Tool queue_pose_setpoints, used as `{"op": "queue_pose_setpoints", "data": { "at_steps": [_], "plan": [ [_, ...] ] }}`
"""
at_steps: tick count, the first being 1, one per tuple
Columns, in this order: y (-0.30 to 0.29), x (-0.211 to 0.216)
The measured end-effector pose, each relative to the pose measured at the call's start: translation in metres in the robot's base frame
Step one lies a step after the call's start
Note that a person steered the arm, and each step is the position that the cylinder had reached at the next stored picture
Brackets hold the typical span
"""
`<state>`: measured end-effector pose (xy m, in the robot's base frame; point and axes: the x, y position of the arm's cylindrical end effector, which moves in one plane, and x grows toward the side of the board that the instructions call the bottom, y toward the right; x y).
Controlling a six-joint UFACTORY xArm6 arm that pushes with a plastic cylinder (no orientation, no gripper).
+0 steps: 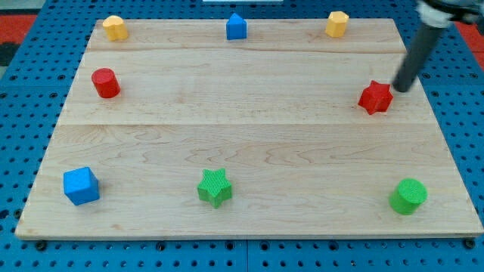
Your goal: Push the red star downwards slightly
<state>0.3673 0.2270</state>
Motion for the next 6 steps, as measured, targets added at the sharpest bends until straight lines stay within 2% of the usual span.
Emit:
{"op": "queue_pose_setpoints", "data": {
  "at_steps": [2,3,4,5,6],
  "plan": [
    [0.003,0.094],
    [0.017,0.030],
    [-0.024,0.027],
    [-0.017,0.062],
    [-0.016,0.071]
  ]
}}
